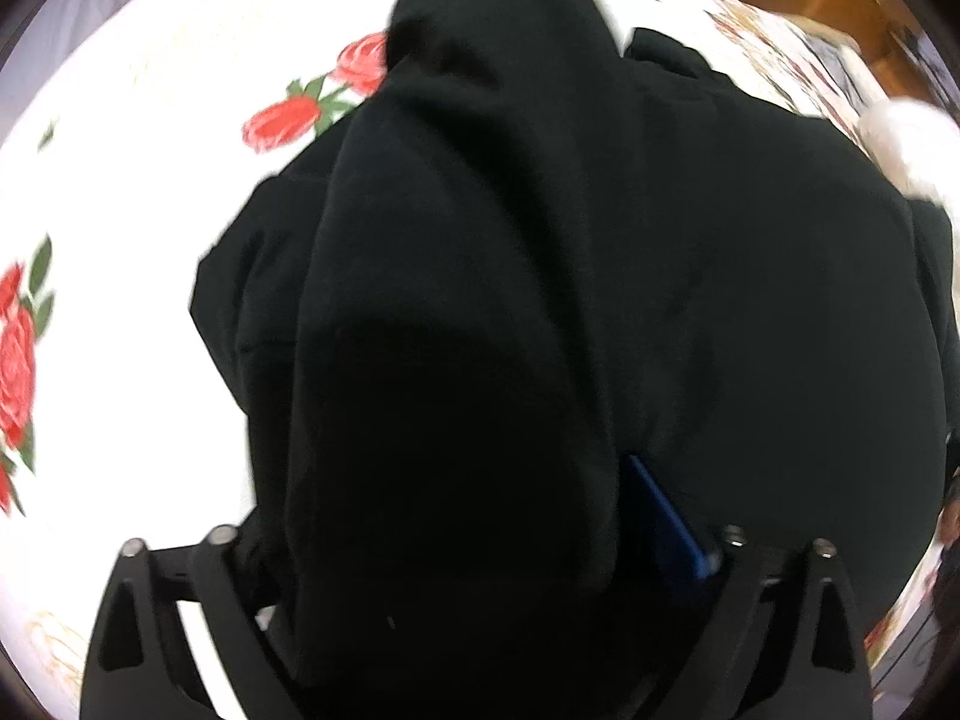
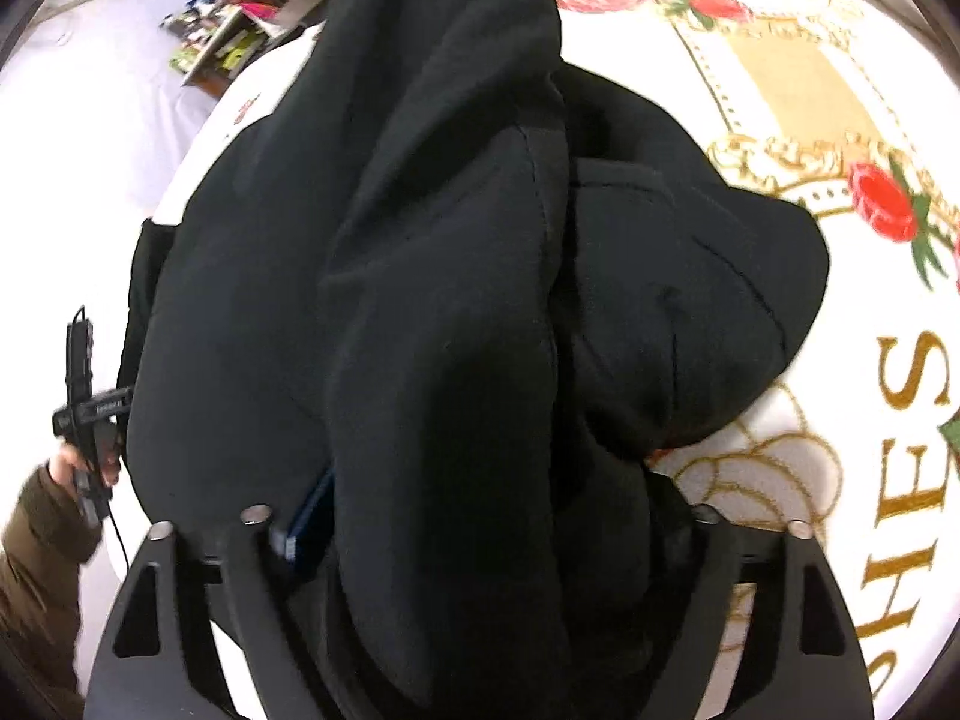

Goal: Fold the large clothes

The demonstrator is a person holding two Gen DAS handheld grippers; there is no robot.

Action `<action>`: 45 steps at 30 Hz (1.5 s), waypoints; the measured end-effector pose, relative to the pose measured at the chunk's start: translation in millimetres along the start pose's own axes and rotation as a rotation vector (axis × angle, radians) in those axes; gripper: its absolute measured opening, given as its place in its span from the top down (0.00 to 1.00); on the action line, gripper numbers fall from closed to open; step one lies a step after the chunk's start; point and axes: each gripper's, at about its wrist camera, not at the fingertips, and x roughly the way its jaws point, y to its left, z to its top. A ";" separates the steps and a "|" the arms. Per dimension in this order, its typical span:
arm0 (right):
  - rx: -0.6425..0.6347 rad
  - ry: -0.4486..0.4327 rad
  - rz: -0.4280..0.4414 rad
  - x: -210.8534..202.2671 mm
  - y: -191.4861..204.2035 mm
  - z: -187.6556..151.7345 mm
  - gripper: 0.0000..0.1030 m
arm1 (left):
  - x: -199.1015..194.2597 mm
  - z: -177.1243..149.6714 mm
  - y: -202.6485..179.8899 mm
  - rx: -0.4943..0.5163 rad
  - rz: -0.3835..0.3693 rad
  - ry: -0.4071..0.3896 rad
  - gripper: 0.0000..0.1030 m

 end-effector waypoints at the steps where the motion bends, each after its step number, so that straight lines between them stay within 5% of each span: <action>1: 0.011 0.005 0.002 2.0 1.7 2.5 0.16 | 3.2 -0.8 2.2 -0.020 -0.011 0.003 0.00; 4: 0.008 0.000 -0.021 1.2 7.0 2.8 0.17 | 4.7 -2.9 0.9 -0.015 -0.001 -0.004 0.00; 7: -0.004 -0.018 -0.045 0.2 17.2 3.0 0.31 | -7.3 -1.8 -13.0 0.007 0.008 -0.028 0.21; 9: -0.041 -0.039 -0.077 -4.1 26.9 0.2 0.40 | -18.2 -2.9 -20.5 0.033 0.018 -0.051 0.45; 12: -0.053 -0.062 -0.119 -10.7 37.5 -2.5 0.51 | -34.2 -4.5 -22.8 0.018 0.014 -0.078 0.61; 15: -0.070 -0.094 -0.161 -17.8 49.2 -6.9 0.57 | -47.3 -8.8 -23.7 -0.005 0.013 -0.110 0.67; 25: -0.093 -0.219 -0.171 -51.2 66.7 -17.7 0.64 | -88.5 -8.6 -30.3 -0.004 -0.003 -0.185 0.72; 38: -0.014 -0.176 -0.229 -23.9 61.3 -10.5 0.62 | -27.9 -13.5 -97.4 0.102 0.456 -0.287 0.64; 41: -0.015 -0.164 -0.268 -21.6 65.6 -8.3 0.62 | -27.7 -19.2 -107.8 0.125 0.506 -0.296 0.64; 45: -0.019 -0.157 -0.295 -17.7 68.8 -5.7 0.62 | -30.3 -16.0 -100.9 0.123 0.468 -0.299 0.64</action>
